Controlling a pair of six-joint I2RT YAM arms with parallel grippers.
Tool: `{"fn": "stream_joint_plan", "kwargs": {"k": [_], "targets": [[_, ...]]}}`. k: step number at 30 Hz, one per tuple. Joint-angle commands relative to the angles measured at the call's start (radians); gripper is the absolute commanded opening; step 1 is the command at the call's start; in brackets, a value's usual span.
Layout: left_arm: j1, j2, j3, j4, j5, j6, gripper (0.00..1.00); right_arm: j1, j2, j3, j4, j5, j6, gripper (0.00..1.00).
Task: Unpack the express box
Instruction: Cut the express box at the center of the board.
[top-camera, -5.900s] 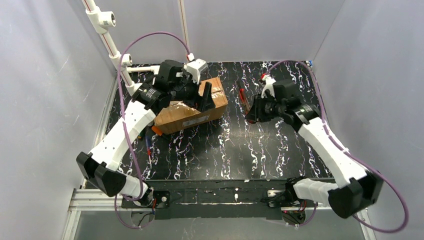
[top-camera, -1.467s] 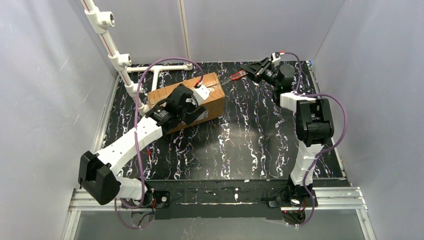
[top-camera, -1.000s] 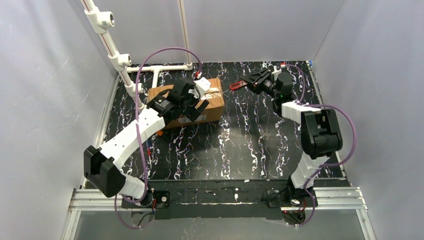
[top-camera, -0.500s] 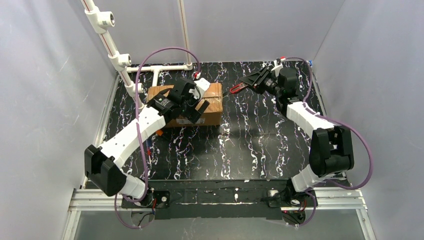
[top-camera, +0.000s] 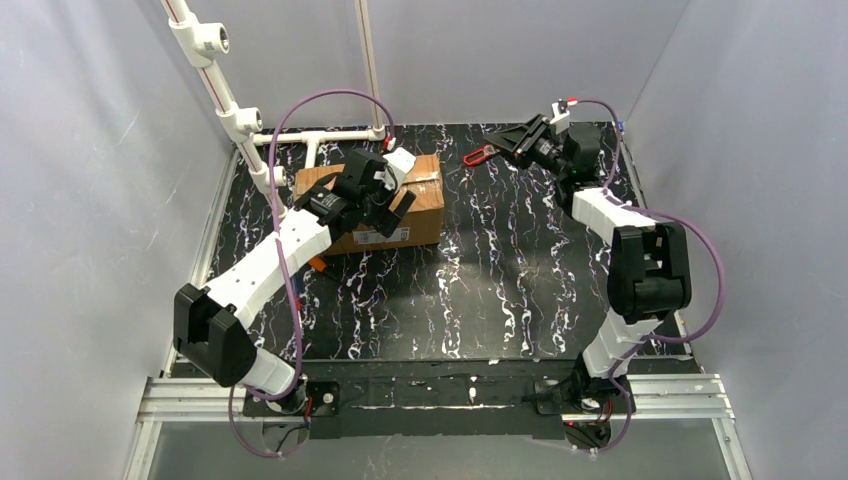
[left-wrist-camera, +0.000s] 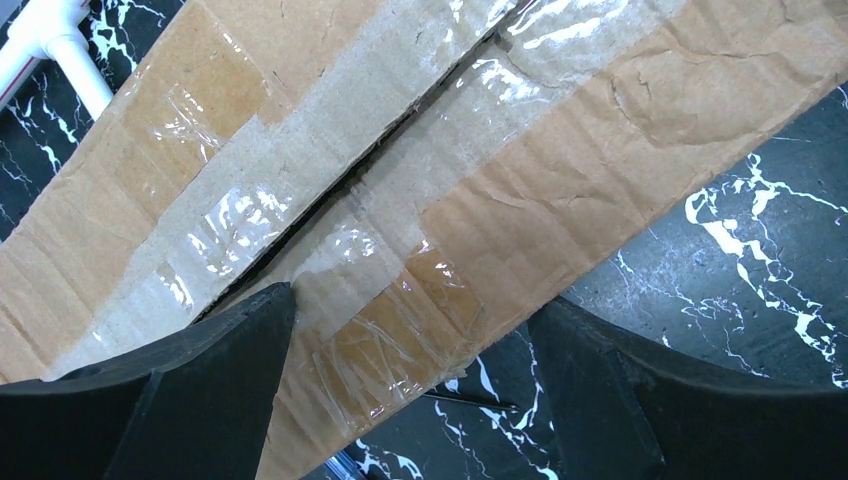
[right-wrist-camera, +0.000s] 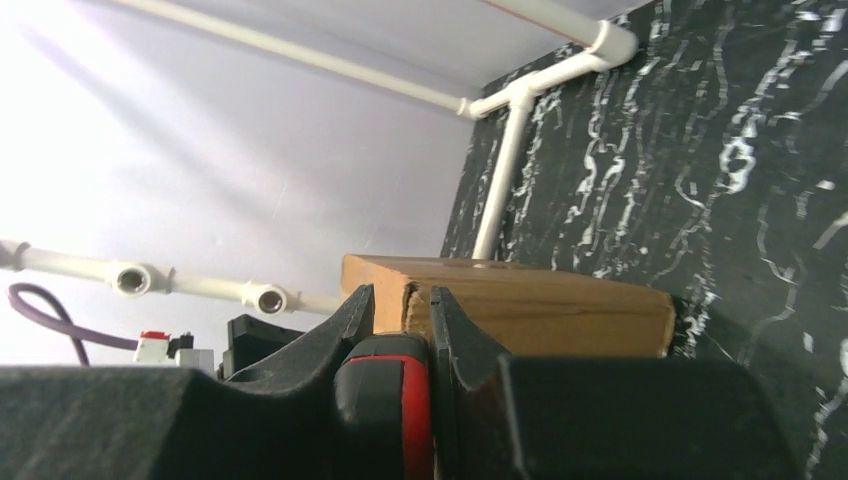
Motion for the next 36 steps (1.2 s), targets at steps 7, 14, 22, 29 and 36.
{"fn": "stream_joint_plan", "kwargs": {"k": [7, 14, 22, 29, 36], "targets": [[0.025, -0.033, -0.070, -0.071, 0.025, -0.026, 0.84, 0.055, 0.038, 0.037, 0.243, -0.025, 0.073, 0.01], [0.025, -0.041, -0.079, -0.066, 0.039, -0.040, 0.83, 0.052, 0.045, 0.048, 0.229, 0.001, 0.064, 0.01], [0.025, -0.054, -0.086, -0.061, 0.050, -0.048, 0.83, 0.055, 0.093, 0.067, 0.252, -0.005, 0.064, 0.01], [0.025, -0.051, -0.092, -0.057, 0.059, -0.053, 0.83, 0.044, 0.109, 0.087, 0.267, -0.005, 0.080, 0.01], [0.025, -0.051, -0.092, -0.052, 0.060, -0.051, 0.83, 0.032, 0.121, 0.118, 0.256, -0.013, 0.076, 0.01]]}}
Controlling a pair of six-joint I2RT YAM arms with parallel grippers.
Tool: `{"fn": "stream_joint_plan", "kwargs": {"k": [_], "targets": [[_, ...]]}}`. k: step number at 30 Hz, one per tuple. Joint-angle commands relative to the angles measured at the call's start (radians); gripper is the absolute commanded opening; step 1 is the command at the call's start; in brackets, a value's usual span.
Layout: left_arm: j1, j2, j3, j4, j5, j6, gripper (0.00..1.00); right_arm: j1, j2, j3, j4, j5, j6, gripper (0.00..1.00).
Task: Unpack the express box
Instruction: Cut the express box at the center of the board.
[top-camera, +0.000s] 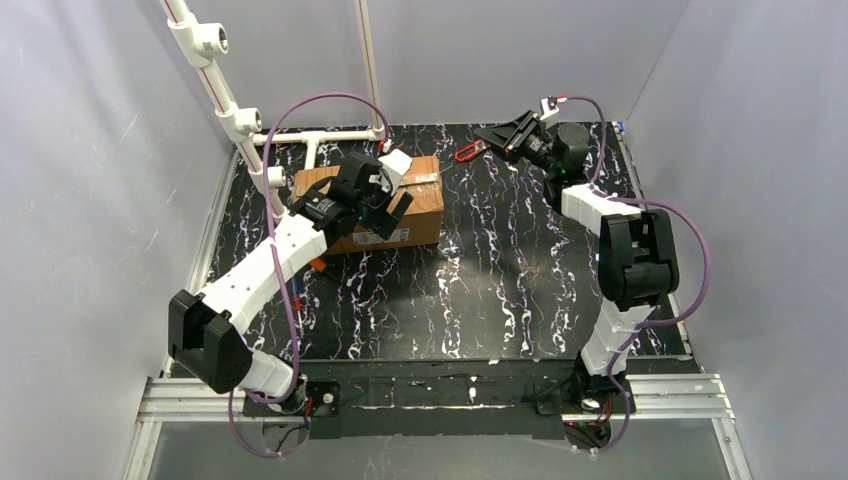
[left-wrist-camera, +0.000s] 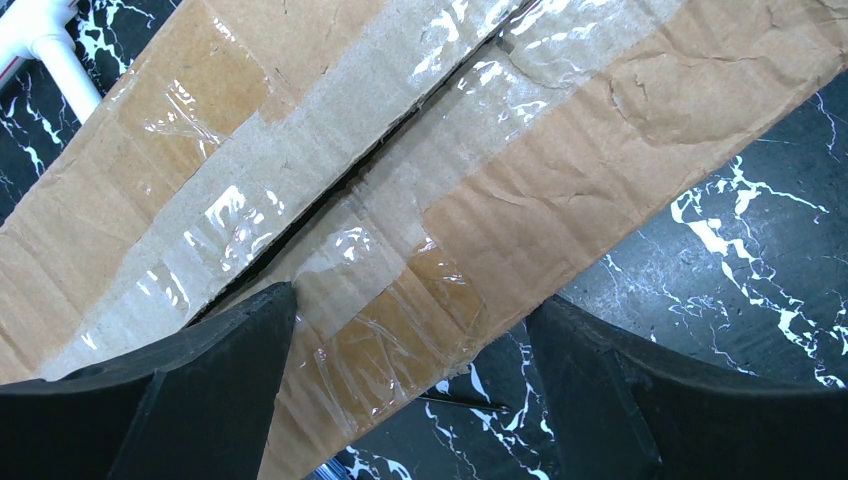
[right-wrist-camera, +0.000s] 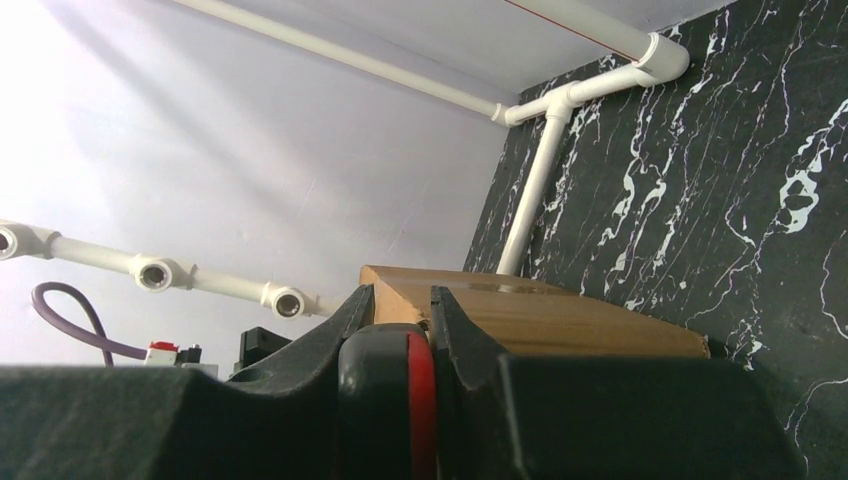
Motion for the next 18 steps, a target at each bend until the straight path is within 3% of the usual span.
{"fn": "stream_joint_plan", "kwargs": {"k": [1, 18], "targets": [[0.013, -0.010, -0.040, -0.091, 0.025, -0.039, 0.83, -0.012, 0.006, 0.068, 0.063, -0.005, -0.009, 0.01], [0.013, -0.010, -0.036, -0.088, 0.027, -0.040, 0.82, 0.019, 0.010, 0.066, 0.096, -0.002, 0.019, 0.01]]}}
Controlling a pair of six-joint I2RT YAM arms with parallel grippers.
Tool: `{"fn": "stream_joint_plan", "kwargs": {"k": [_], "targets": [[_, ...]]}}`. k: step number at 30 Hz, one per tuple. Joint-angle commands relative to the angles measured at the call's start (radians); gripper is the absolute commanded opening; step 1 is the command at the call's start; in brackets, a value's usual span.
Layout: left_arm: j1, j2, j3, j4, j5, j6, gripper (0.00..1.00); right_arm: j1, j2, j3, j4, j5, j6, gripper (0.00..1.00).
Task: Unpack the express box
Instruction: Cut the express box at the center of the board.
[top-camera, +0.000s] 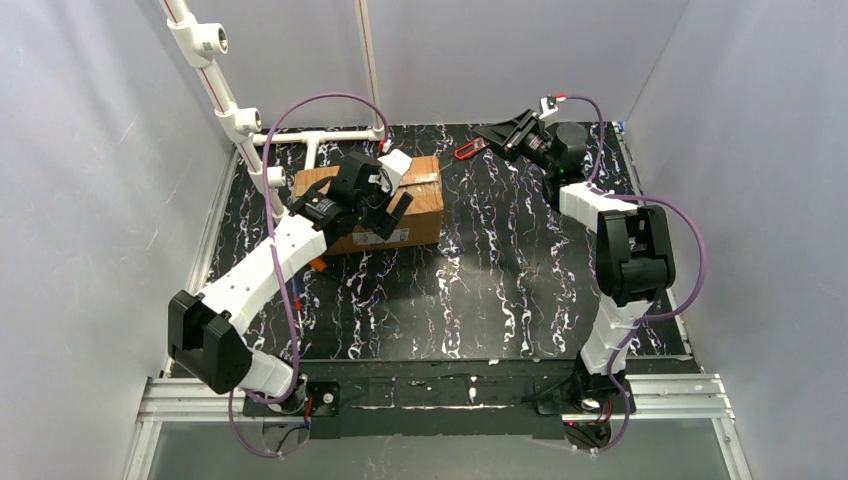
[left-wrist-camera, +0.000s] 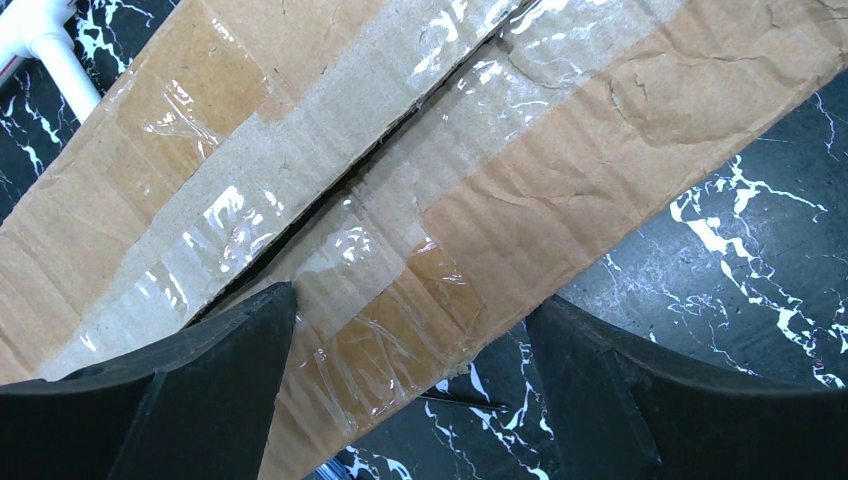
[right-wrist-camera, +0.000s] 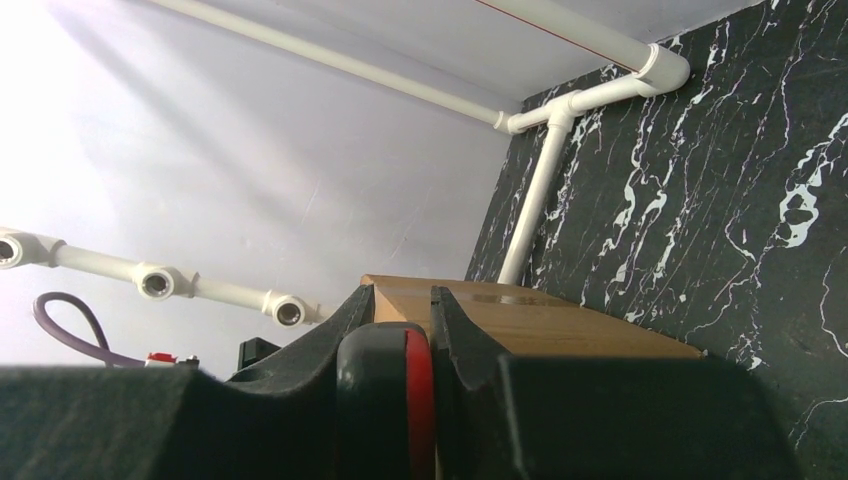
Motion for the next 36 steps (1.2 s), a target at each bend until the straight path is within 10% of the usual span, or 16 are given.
{"fn": "stream_joint_plan", "kwargs": {"k": [1, 36], "targets": [[0.012, -0.009, -0.036, -0.088, 0.020, -0.040, 0.82, 0.010, -0.033, 0.041, 0.065, -0.004, -0.001, 0.01], [0.012, -0.015, -0.039, -0.080, 0.028, -0.049, 0.82, -0.014, 0.064, 0.103, 0.108, -0.031, 0.080, 0.01]]}}
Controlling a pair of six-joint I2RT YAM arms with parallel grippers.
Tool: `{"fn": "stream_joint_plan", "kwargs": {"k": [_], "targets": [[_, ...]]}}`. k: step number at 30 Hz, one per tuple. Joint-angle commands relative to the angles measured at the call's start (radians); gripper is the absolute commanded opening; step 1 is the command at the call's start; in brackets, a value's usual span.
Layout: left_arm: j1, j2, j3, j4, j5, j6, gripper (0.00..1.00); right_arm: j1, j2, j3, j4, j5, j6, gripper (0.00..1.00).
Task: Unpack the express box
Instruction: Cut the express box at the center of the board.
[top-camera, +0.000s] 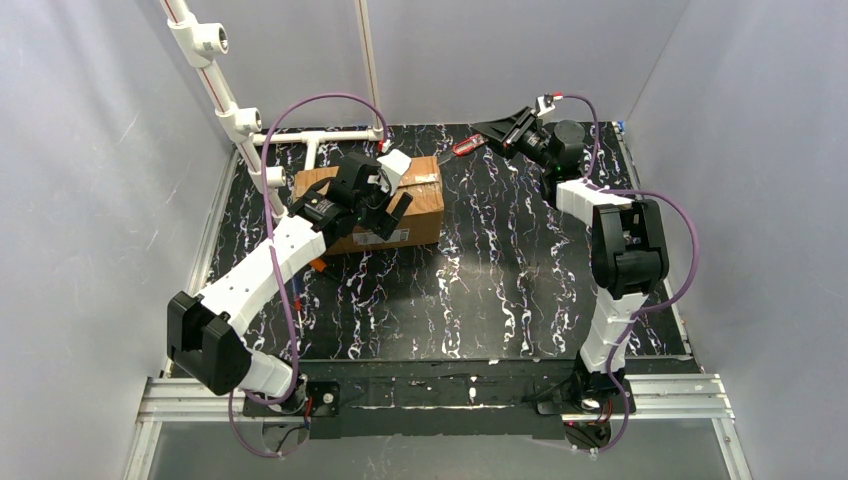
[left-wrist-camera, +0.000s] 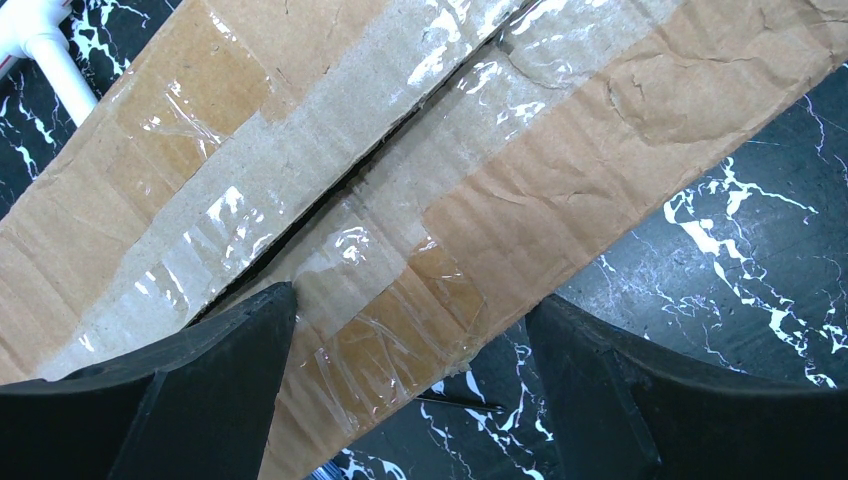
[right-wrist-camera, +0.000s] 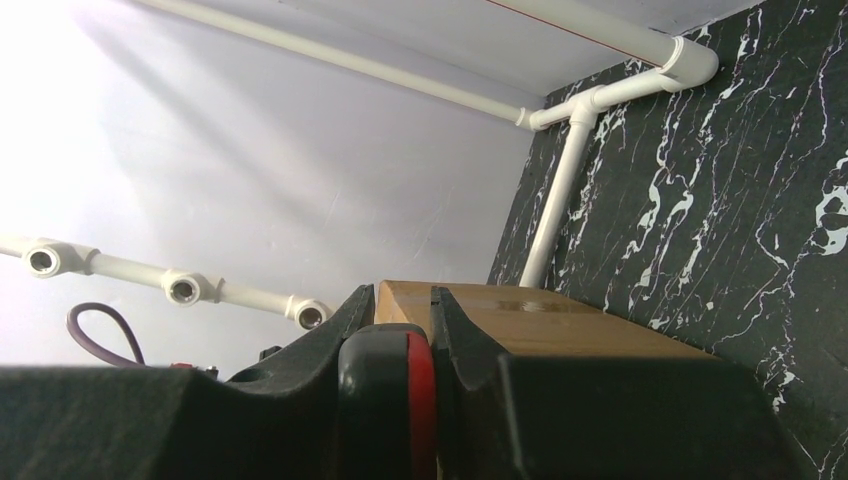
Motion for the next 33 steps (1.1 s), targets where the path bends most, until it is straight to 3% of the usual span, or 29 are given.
{"fn": "stream_joint_plan", "kwargs": {"k": [1, 33], "targets": [[0.012, -0.010, -0.033, -0.088, 0.020, -0.041, 0.82, -0.007, 0.002, 0.056, 0.060, -0.011, -0.003, 0.01], [0.011, -0.012, -0.030, -0.089, 0.017, -0.040, 0.82, -0.003, 0.026, 0.056, 0.082, -0.016, 0.014, 0.01]]}}
